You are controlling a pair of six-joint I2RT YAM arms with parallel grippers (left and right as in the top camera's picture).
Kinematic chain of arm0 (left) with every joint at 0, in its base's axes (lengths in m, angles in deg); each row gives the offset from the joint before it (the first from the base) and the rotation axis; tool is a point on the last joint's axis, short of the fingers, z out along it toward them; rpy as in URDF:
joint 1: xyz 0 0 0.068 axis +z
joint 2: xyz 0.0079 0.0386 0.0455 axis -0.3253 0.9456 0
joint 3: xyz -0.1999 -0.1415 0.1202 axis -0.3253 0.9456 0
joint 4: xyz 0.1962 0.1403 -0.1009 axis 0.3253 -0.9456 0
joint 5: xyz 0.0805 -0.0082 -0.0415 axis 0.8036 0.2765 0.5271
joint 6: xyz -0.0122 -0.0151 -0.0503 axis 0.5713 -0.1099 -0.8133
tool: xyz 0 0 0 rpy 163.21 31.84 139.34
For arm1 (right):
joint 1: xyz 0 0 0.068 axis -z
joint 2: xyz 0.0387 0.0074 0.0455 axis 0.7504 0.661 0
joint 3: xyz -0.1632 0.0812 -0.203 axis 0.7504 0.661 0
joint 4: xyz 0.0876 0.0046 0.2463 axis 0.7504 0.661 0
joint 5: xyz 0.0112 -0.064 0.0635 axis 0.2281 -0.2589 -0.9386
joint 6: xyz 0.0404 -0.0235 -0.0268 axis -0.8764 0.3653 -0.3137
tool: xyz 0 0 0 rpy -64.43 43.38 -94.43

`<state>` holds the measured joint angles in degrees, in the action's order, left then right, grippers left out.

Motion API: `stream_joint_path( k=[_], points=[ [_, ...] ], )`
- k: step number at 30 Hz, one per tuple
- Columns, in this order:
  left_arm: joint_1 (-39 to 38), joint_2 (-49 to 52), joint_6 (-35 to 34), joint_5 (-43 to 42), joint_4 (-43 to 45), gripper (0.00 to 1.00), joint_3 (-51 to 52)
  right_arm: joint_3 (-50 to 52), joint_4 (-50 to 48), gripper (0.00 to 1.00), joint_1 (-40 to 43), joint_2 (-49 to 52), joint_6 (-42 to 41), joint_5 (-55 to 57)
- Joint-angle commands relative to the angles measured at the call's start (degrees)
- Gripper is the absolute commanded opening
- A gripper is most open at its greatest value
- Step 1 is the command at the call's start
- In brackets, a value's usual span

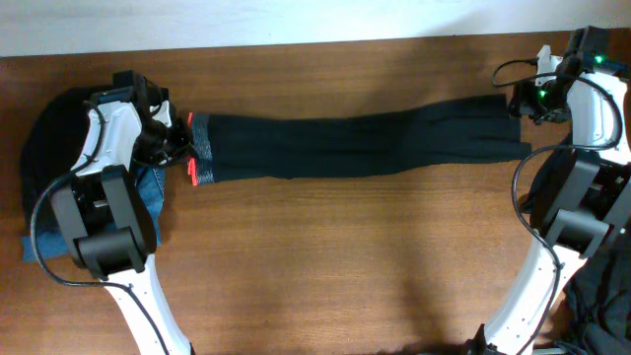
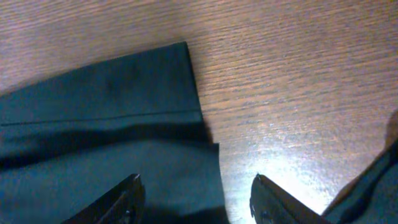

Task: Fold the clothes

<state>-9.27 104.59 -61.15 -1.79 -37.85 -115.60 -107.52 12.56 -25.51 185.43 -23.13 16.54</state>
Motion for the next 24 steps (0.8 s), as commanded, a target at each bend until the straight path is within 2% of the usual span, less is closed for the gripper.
stream_joint_path(
  k=[1, 14, 18, 24],
  points=[
    [0.09, -2.32, 0.72, 0.46, 0.13, 0.13, -0.83, -1.11, -0.92, 0.6, 0.15, 2.1, 0.11, 0.13],
    [0.09, -2.32, 0.7, 0.44, 0.13, 0.13, -0.83, -1.11, -1.62, 0.59, 0.15, 4.63, 0.11, 0.33],
    [0.09, -2.32, 0.7, 0.44, 0.13, 0.13, -0.83, -1.11, -2.08, 0.5, 0.15, 4.83, 0.11, 0.33],
    [0.09, -2.32, 0.7, 0.44, 0.13, 0.13, -0.83, -1.11, -2.21, 0.5, 0.15, 4.83, 0.11, 0.33]
  ],
)
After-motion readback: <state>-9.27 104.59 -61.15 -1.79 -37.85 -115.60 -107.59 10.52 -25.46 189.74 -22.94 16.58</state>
